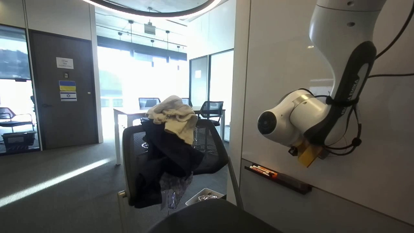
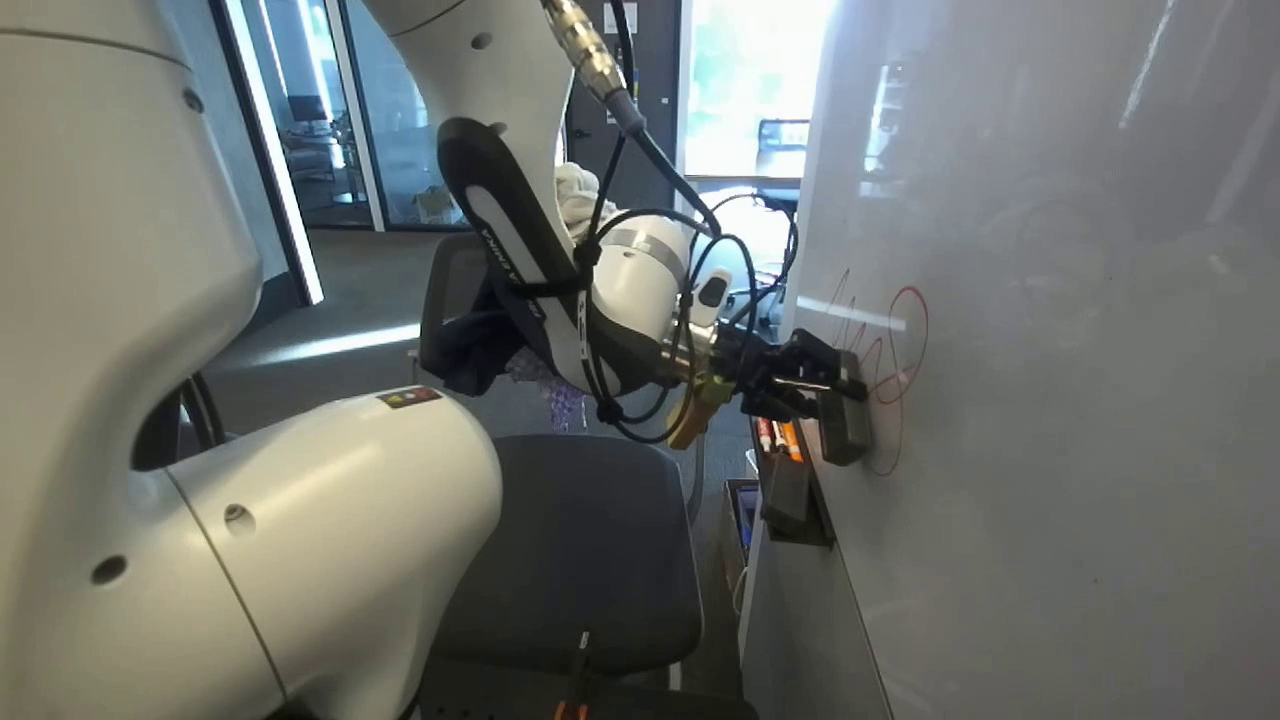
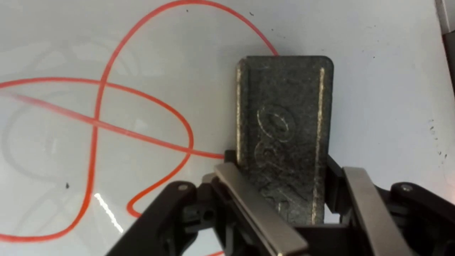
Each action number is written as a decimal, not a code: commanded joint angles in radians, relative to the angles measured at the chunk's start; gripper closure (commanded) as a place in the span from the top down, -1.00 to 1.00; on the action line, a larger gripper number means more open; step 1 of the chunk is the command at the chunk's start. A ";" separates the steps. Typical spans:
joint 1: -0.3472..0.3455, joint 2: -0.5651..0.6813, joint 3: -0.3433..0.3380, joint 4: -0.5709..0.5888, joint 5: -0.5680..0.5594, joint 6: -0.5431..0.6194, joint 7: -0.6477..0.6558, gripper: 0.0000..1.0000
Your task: Put the white cloth on the chair back rest then pick up the whiteboard eraser and erase then drawings on the board
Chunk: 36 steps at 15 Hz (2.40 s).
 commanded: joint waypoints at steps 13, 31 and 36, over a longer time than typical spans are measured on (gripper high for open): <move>0.296 -0.012 -0.357 -0.058 -0.063 -0.208 0.296 -0.39; 0.689 0.413 -0.707 -0.057 0.551 0.136 -0.052 -0.39; 0.542 0.324 -0.526 0.071 0.567 0.215 -0.143 -0.39</move>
